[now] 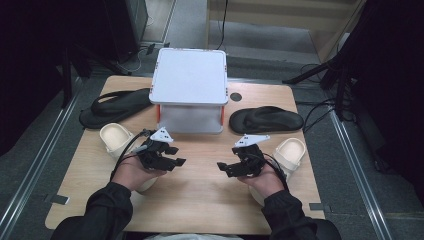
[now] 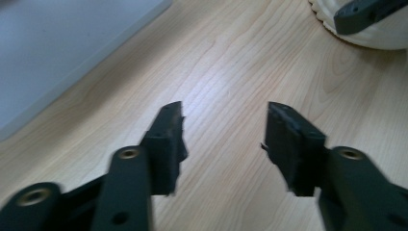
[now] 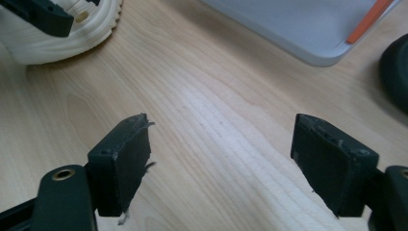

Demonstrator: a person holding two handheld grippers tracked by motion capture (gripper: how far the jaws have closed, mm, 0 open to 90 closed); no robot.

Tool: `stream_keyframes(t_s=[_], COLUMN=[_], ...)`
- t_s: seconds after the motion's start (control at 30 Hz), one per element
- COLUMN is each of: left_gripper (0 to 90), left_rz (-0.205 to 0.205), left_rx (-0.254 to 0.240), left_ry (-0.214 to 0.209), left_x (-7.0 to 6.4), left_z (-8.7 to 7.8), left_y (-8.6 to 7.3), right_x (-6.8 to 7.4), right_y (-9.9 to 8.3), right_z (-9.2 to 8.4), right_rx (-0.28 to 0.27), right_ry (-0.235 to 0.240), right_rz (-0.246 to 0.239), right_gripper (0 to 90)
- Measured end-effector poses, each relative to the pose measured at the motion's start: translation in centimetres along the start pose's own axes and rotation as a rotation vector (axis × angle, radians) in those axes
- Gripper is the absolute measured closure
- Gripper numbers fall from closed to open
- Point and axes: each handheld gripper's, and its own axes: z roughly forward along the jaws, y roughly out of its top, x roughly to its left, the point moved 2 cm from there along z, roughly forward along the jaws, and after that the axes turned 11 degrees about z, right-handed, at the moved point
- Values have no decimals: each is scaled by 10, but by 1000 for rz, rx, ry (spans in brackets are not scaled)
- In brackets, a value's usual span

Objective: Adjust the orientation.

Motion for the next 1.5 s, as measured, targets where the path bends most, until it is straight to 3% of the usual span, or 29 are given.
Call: stream_keyframes(t_s=[0.1, 0.13, 0.2, 0.33, 0.4, 0.5, 0.63, 0.73, 0.9, 0.93, 1.1, 1.17, 1.37, 1.5], left_gripper=[554, 565, 575, 487, 482, 484, 484, 481, 455, 448, 422, 434, 437, 436], left_rz=[13, 10, -1, -47, -53, -53, -44, -58, -36, -49, -40, -63, -79, -125], left_rx=[3, -6, -1, 30, 19, 12, 4, 12, 36, 23, 40, 60, 52, 56], left_ry=[7, -17, -19, 19, 9, 0, -12, 0, 31, 19, -5, -30, 14, 24], left_x=[0, 1, 1, 5, 7, 7, 10, 14, 16, 16, 16, 16, 21, 24], left_z=[1, 2, 2, 2, 0, -1, -8, -8, -8, -10, -14, -17, -33, -43], left_y=[-3, -3, -1, 0, 0, 0, 1, 2, 1, 0, -2, -3, -8, -13], right_x=[-1, -2, -3, -3, -5, -6, -3, -2, 0, 1, 3, 4, 4, 6], right_y=[1, 3, 4, 4, 3, 2, -2, -2, -2, -2, 0, 1, 3, 4], right_z=[-2, -4, -7, -10, -10, -9, -10, -10, -8, -8, -7, -7, -7, -5], right_rx=[-14, -37, -51, -58, -48, -30, -17, -14, -4, 3, 2, 3, 2, 3], right_ry=[-3, 7, 13, 1, -5, 3, -10, 2, 5, 4, 12, 16, 22, 32], right_rz=[5, 2, 7, -3, -5, 2, -29, -29, -50, -54, -58, -68, -72, -77], right_gripper=[262, 345, 402, 427, 437, 440, 417, 415, 412, 410, 409, 410, 405, 405])
